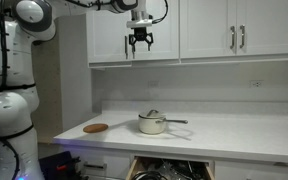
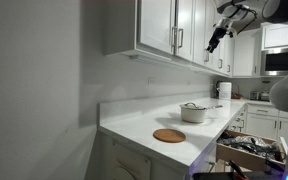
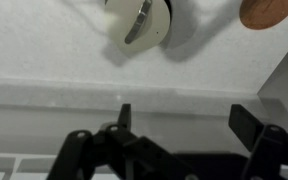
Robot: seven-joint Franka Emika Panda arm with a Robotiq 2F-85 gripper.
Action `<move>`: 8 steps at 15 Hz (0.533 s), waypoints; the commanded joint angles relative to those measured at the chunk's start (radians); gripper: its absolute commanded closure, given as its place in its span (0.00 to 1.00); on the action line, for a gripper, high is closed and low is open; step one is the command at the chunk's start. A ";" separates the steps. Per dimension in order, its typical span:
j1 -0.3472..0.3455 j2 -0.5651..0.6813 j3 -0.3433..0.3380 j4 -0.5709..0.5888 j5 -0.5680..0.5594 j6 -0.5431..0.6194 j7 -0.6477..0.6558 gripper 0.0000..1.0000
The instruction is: Close the right door of the first upper cabinet
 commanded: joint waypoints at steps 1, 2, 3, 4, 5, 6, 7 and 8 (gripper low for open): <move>0.009 -0.012 0.009 0.021 -0.100 -0.080 0.086 0.00; 0.007 -0.012 0.010 0.026 -0.114 -0.109 0.098 0.00; 0.004 -0.013 0.008 0.031 -0.124 -0.136 0.100 0.00; 0.003 -0.013 0.006 0.036 -0.132 -0.156 0.110 0.00; 0.002 -0.007 0.005 0.016 -0.102 -0.109 0.075 0.00; 0.001 -0.008 0.005 0.016 -0.104 -0.114 0.078 0.00; 0.001 -0.008 0.005 0.016 -0.104 -0.114 0.077 0.00; 0.001 -0.007 0.004 0.016 -0.104 -0.114 0.077 0.00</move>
